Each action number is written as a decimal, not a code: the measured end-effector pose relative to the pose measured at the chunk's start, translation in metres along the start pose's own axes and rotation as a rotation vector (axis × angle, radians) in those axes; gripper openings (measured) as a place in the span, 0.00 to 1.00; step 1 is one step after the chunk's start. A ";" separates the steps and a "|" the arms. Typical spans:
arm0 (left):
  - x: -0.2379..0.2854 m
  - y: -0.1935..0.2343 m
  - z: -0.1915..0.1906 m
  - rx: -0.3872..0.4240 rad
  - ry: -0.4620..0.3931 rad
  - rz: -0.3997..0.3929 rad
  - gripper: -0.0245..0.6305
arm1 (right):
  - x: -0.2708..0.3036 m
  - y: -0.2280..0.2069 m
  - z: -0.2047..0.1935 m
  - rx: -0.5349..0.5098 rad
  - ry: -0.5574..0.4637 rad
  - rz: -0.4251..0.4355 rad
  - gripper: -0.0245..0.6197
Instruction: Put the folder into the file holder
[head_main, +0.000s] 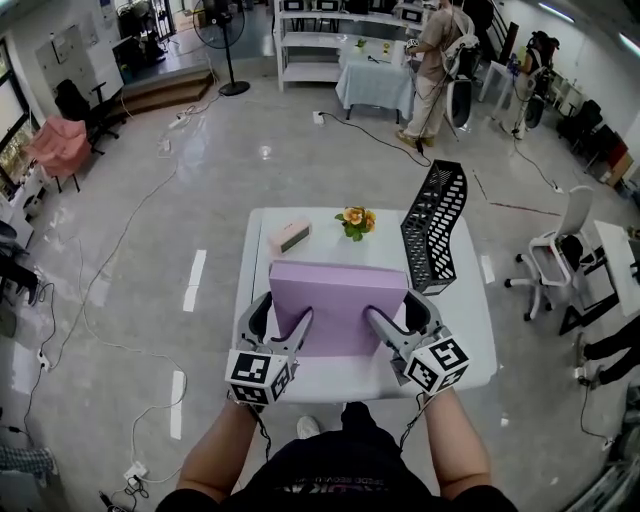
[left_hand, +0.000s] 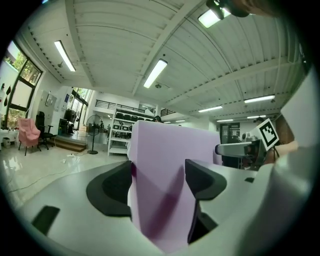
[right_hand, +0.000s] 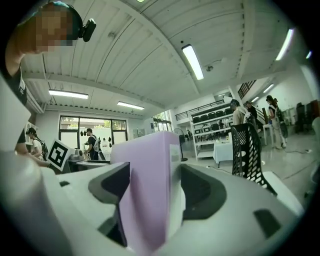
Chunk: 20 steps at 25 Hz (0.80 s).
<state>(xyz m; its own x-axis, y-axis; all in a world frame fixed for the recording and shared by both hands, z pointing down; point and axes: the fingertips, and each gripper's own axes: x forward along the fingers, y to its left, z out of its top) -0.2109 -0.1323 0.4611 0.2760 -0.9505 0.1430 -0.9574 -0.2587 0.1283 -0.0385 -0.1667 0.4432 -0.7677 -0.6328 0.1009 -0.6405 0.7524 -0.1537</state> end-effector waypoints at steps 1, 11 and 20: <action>-0.004 -0.002 0.000 0.008 -0.006 -0.004 0.55 | -0.005 0.003 0.000 -0.003 -0.005 -0.006 0.54; -0.032 -0.020 -0.002 0.037 -0.037 -0.045 0.53 | -0.040 0.025 -0.008 -0.025 -0.004 -0.020 0.54; -0.040 -0.025 -0.003 0.037 -0.048 -0.030 0.52 | -0.050 0.031 -0.012 -0.051 0.048 0.061 0.54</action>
<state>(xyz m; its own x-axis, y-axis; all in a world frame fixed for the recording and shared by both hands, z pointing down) -0.1974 -0.0871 0.4551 0.3009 -0.9492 0.0921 -0.9516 -0.2924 0.0949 -0.0207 -0.1095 0.4452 -0.8048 -0.5768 0.1400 -0.5916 0.7986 -0.1109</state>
